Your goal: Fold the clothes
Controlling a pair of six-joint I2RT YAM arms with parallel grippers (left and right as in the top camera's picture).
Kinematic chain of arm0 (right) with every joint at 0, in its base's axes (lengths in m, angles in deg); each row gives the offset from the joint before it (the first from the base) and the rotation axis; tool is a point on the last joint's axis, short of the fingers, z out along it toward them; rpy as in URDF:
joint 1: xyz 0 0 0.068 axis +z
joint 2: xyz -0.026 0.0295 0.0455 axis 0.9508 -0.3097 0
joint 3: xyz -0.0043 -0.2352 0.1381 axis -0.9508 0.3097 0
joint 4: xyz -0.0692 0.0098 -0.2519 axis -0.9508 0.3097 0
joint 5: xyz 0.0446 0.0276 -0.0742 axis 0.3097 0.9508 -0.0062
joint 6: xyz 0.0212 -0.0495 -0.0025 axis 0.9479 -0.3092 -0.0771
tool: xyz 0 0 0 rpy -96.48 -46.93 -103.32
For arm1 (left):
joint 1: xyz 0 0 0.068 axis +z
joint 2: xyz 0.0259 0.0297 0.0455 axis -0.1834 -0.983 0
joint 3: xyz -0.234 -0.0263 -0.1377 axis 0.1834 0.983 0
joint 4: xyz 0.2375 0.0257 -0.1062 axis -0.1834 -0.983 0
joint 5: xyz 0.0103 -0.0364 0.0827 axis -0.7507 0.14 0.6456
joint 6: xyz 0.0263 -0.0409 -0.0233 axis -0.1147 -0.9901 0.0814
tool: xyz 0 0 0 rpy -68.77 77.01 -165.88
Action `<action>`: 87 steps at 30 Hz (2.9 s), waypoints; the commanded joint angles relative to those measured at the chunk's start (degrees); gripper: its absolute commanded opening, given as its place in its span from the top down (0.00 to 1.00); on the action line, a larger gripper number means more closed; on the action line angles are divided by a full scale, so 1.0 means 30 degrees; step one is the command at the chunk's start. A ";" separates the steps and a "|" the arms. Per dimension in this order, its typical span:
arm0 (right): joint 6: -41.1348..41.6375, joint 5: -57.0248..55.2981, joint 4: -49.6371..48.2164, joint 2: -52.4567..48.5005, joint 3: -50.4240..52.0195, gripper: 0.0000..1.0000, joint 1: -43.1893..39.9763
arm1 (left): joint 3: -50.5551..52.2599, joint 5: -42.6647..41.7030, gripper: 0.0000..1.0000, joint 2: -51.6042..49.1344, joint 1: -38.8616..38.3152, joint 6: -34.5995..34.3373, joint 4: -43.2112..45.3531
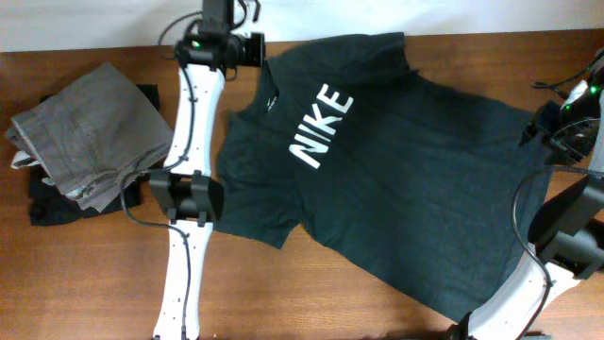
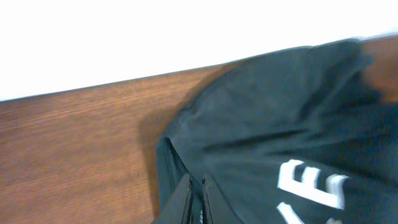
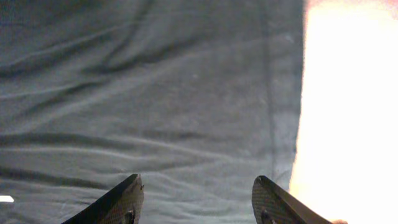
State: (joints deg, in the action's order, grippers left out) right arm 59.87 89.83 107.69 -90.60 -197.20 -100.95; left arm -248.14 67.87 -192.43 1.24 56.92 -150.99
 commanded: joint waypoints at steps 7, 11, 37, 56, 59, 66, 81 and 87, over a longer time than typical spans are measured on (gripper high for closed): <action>0.1800 -0.1428 0.1639 0.2484 -0.0058 0.39 0.1909 | -0.0612 0.0291 0.93 0.4262 0.1341 -0.1253 -0.3927; 0.2011 -0.1508 0.0736 0.2484 0.1268 0.47 0.2178 | -0.0583 0.1515 0.93 0.4401 0.1676 -0.1661 -0.6302; 0.0124 -0.1734 -1.1125 -0.0925 0.9959 0.96 -0.0729 | 0.2732 0.3781 0.93 0.4342 0.0401 -0.0568 -0.8779; -0.2849 -0.1676 -1.7362 -0.3665 0.9114 0.96 -0.1617 | 0.2732 0.3643 0.93 0.4342 0.0372 -0.0576 -0.8437; -0.3016 -0.2142 -1.7719 -0.3665 0.8306 0.96 -0.1756 | 0.2718 0.3643 0.93 0.4371 0.0372 -0.0576 -0.8225; -0.3111 -0.2004 -1.3245 -0.3279 0.2667 0.76 -0.1756 | 0.2047 0.3781 0.93 0.5515 0.0372 -0.0284 -0.7759; 0.2973 -0.2004 -0.0437 0.1195 -0.4007 0.71 -0.1588 | 0.1763 0.6834 0.83 1.0455 0.0233 -0.2186 -0.9668; 0.2856 -0.1785 0.1945 0.3177 -0.3745 0.77 -0.0648 | 0.1902 0.6783 0.82 1.0295 0.0233 -0.2601 -0.8342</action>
State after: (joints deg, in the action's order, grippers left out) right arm 67.06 84.52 112.98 -84.83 -208.29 -104.76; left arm -242.85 87.15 -160.30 1.97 50.69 -176.94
